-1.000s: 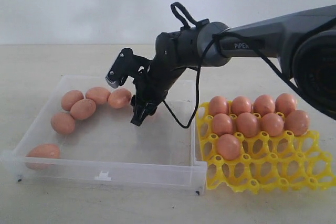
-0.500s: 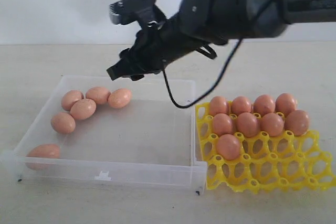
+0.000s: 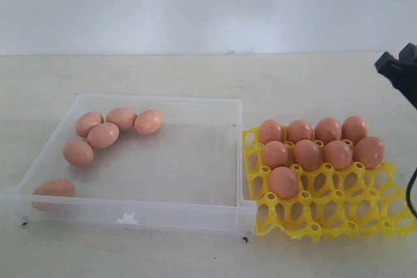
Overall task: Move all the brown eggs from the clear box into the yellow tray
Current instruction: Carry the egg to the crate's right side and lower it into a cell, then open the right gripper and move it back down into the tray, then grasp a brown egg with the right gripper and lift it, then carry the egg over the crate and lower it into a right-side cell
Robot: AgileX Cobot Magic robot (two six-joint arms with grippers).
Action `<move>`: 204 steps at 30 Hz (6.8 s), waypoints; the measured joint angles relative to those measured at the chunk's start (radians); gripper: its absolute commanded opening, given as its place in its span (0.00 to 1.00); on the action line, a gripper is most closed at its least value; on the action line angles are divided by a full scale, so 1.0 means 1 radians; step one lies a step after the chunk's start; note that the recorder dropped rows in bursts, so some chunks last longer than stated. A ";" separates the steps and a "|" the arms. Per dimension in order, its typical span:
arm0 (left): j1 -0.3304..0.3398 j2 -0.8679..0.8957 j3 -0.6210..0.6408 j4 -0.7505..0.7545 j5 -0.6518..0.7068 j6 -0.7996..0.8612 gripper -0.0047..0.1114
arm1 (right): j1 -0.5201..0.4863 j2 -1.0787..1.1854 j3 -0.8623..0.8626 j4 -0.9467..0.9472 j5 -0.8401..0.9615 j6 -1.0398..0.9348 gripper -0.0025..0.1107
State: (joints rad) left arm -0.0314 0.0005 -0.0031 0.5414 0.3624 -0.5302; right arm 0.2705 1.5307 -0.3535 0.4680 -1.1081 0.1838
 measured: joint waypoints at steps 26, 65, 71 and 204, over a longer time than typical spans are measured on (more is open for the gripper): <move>0.000 -0.001 0.000 0.000 0.000 0.000 0.00 | -0.359 0.098 0.016 -1.629 0.112 0.535 0.02; 0.010 -0.021 0.000 0.000 0.000 0.000 0.00 | -0.319 0.181 0.034 -1.451 0.194 0.407 0.07; 0.010 -0.021 0.000 0.000 0.000 0.000 0.00 | -0.319 0.181 0.034 -1.451 0.184 0.410 0.37; 0.008 -0.004 0.000 0.000 0.023 0.000 0.42 | -0.516 -0.044 -0.555 1.279 1.661 -1.708 0.02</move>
State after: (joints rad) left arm -0.0235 -0.0030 -0.0031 0.5414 0.3857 -0.5302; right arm -0.2459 1.4866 -0.9085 1.7467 0.5526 -1.5239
